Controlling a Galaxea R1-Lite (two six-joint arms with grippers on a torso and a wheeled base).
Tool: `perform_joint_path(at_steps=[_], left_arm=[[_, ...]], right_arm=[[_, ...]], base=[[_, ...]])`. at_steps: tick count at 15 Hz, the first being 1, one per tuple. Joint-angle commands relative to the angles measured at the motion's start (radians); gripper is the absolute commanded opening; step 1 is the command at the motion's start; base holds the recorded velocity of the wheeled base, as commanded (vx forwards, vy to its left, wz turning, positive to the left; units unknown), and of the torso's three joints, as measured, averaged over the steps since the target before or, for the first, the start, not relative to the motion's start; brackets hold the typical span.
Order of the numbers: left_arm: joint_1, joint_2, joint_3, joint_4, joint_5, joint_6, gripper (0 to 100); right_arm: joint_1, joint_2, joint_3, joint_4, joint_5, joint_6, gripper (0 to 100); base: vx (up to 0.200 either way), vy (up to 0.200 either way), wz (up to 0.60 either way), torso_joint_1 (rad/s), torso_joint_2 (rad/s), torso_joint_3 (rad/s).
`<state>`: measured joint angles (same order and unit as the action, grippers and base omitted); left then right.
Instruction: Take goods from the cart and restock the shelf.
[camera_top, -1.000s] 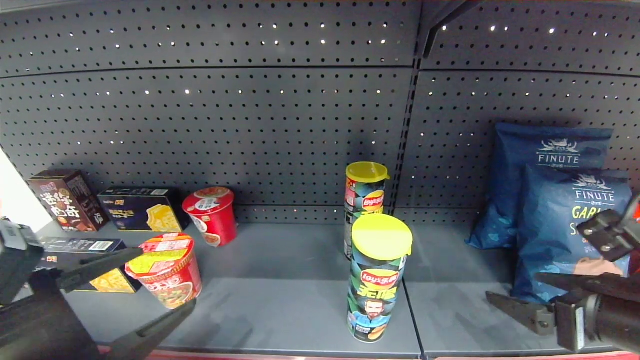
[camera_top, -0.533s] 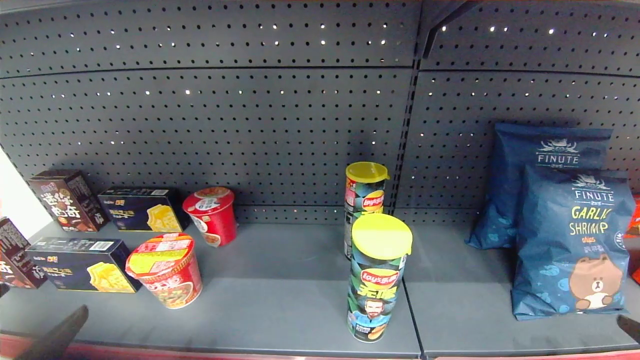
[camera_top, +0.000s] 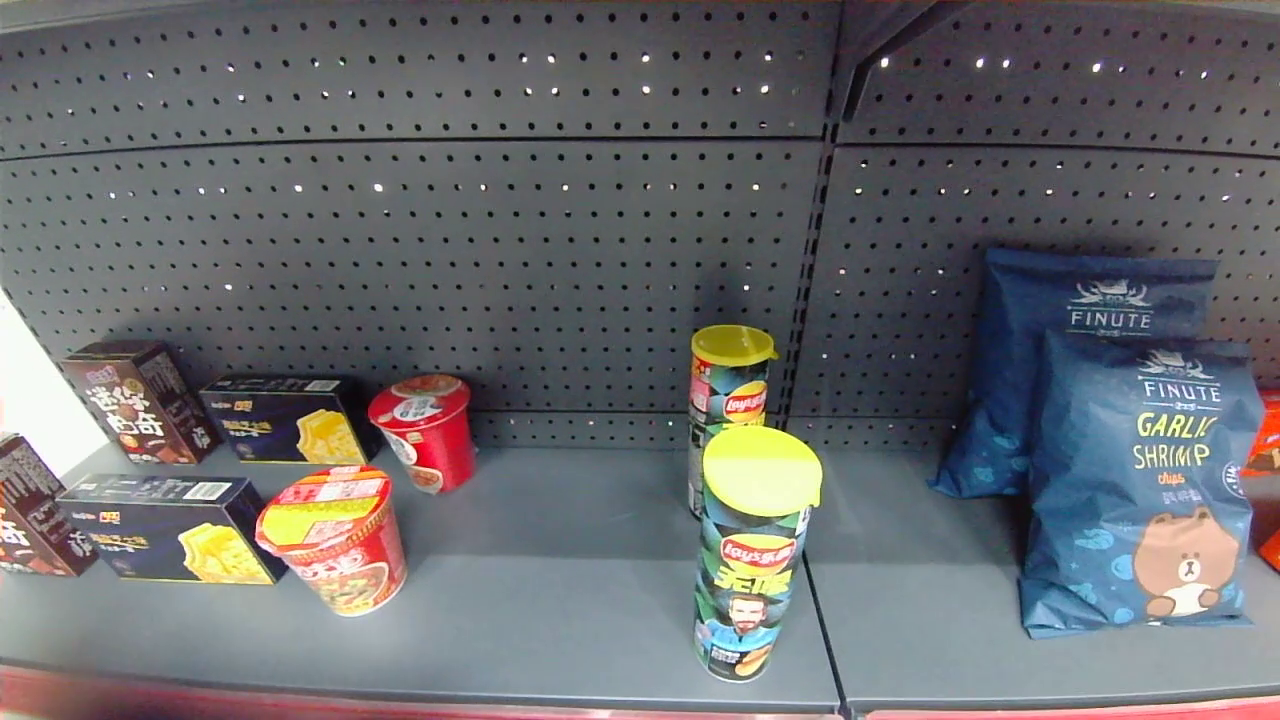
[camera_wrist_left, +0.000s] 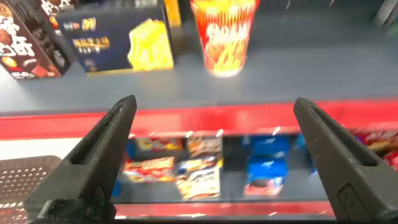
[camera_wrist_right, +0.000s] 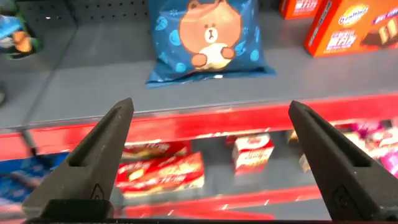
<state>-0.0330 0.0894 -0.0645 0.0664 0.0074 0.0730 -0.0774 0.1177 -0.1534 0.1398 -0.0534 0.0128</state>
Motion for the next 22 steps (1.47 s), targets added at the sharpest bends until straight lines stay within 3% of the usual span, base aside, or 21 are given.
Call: perform_joint_path(at_steps=[1, 3, 7, 22], left_arm=[[0.019, -0.069, 0.023, -0.005, -0.064, 0.007, 100], [0.021, -0.089, 0.063, -0.066, -0.092, 0.034, 100], [0.021, -0.089, 0.063, -0.069, -0.099, 0.065, 100], [0.021, -0.089, 0.063, -0.066, -0.098, 0.050, 100]], right_arm=[[-0.007, -0.024, 0.121, -0.144, 0.003, -0.025, 100], [-0.007, -0.024, 0.120, -0.132, 0.006, 0.001, 100], [-0.007, -0.024, 0.120, -0.134, 0.004, 0.000, 100], [-0.007, -0.024, 0.120, -0.134, 0.007, -0.008, 100]], base=[[0.000, 0.000, 0.00, 0.000, 0.00, 0.000], [0.000, 0.000, 0.00, 0.000, 0.00, 0.000], [-0.150, 0.000, 0.00, 0.007, 0.00, 0.003], [0.000, 0.000, -0.08, 0.002, 0.00, -0.001]])
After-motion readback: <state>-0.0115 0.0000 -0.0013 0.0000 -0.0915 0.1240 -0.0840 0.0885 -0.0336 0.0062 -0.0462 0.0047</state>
